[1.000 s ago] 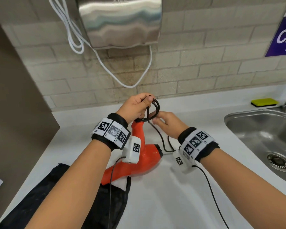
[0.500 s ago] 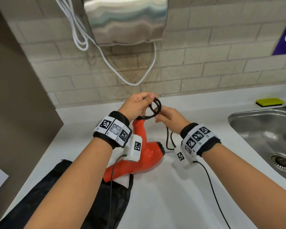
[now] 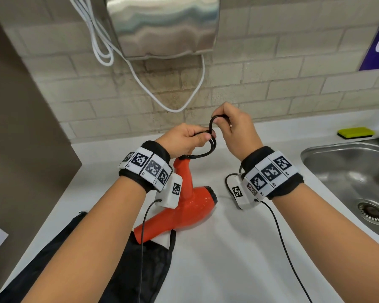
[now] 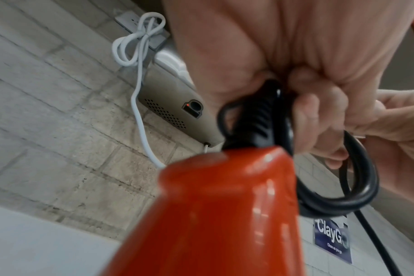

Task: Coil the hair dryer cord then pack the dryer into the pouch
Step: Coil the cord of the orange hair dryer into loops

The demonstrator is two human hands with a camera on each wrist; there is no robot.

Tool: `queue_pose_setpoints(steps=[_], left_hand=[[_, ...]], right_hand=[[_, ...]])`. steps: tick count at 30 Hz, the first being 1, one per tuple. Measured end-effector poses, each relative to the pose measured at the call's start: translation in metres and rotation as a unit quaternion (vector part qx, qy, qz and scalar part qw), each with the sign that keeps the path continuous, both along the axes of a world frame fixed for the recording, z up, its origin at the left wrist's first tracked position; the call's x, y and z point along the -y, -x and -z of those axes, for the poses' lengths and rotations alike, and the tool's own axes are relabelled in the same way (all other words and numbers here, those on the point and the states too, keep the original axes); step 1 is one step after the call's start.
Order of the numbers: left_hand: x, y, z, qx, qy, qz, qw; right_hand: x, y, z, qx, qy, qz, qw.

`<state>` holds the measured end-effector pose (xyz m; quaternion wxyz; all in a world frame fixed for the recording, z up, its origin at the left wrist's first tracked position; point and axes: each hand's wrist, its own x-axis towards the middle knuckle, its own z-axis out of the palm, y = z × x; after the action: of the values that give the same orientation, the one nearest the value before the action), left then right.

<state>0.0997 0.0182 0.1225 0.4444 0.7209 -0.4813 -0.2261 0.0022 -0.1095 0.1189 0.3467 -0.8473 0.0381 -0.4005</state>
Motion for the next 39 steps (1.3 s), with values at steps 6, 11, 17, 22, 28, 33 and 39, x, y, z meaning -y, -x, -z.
queue_pose_setpoints(steps=[6,11,17,22,28,33,39], left_hand=[[0.0,-0.004,0.005,-0.011,0.021,-0.044,0.999],[0.004,-0.003,0.008,-0.029,0.046,-0.071,0.996],[0.008,0.003,0.009,-0.045,0.099,-0.098,0.989],[0.009,0.007,0.008,-0.051,0.105,-0.1,0.988],[0.008,0.009,0.008,-0.036,0.097,-0.095,0.99],[0.007,0.01,0.005,-0.028,0.09,-0.09,0.992],[0.01,0.006,0.009,-0.056,0.116,-0.114,0.985]], right_hand=[[0.005,0.007,0.012,0.027,0.076,0.101,0.992],[0.017,0.01,0.035,0.061,-0.003,0.055,0.997],[0.034,0.024,0.089,-0.178,0.0,0.06,0.982],[0.039,0.023,0.127,-0.464,0.071,0.08,0.879],[0.041,0.01,0.151,-0.629,0.11,0.109,0.762],[0.042,0.008,0.15,-0.651,0.089,0.093,0.748],[0.039,0.011,0.121,-0.399,-0.126,0.073,0.905]])
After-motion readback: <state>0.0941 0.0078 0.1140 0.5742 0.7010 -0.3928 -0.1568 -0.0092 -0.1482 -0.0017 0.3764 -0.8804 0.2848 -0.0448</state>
